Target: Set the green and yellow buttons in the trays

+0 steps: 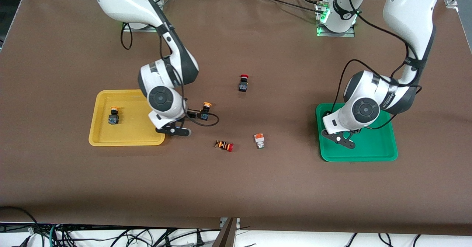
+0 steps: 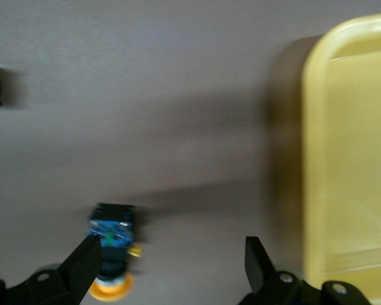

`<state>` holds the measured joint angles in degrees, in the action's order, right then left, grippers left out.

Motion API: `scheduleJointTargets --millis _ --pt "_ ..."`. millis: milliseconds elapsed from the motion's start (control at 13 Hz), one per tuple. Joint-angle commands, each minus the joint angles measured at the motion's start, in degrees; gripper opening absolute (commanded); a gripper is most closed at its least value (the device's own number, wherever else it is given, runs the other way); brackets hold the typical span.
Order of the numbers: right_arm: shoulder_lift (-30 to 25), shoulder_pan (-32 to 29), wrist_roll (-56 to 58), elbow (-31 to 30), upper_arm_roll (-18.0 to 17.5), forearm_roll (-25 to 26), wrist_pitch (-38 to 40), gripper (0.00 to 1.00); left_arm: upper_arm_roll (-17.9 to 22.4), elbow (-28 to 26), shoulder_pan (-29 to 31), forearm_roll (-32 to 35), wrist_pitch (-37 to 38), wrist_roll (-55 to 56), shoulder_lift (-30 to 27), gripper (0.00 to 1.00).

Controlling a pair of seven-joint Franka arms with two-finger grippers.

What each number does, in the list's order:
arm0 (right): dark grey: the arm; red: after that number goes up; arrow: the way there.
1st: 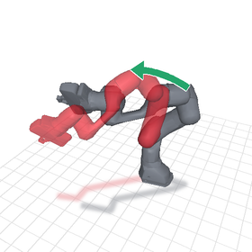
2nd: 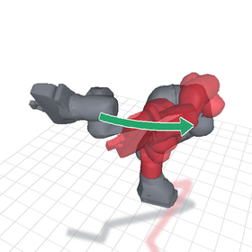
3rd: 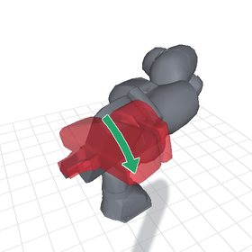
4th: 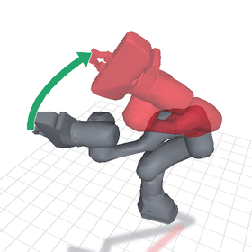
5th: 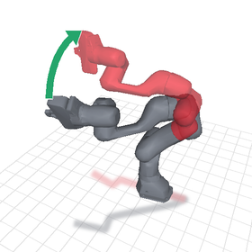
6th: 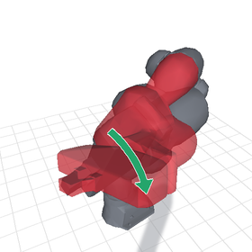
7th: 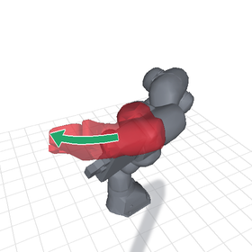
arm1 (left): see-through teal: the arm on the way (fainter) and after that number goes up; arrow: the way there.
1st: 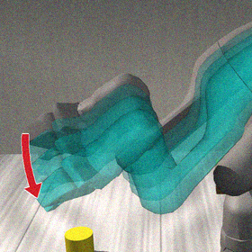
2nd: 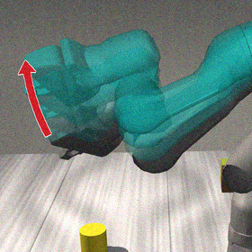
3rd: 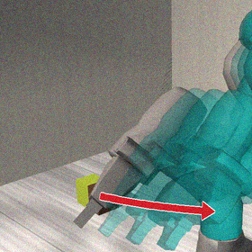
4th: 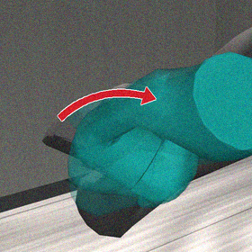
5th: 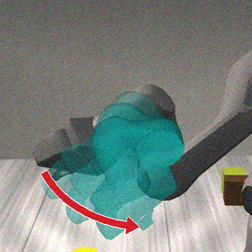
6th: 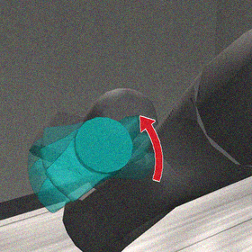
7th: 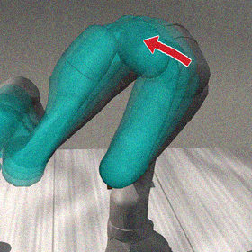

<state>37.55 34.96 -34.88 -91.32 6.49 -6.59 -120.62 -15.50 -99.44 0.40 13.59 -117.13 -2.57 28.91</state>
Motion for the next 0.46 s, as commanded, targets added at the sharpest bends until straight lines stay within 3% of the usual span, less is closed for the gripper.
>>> scheduleJointTargets --millis 0,231,385 --pt "2.53 1.69 -5.18 1.93 0.28 -1.24 -3.03 1.00 -0.76 9.40 -2.85 -4.43 3.31 10.24 1.48 1.00" --pt "3.67 1.78 -5.90 1.93 -0.42 -5.70 -5.67 1.00 -0.76 19.70 -6.62 -5.41 2.79 23.97 9.47 1.00" --pt "4.46 2.74 -5.90 1.93 -0.42 -5.98 -6.46 1.00 -0.76 24.45 -9.71 -5.76 2.18 32.32 13.43 1.00"
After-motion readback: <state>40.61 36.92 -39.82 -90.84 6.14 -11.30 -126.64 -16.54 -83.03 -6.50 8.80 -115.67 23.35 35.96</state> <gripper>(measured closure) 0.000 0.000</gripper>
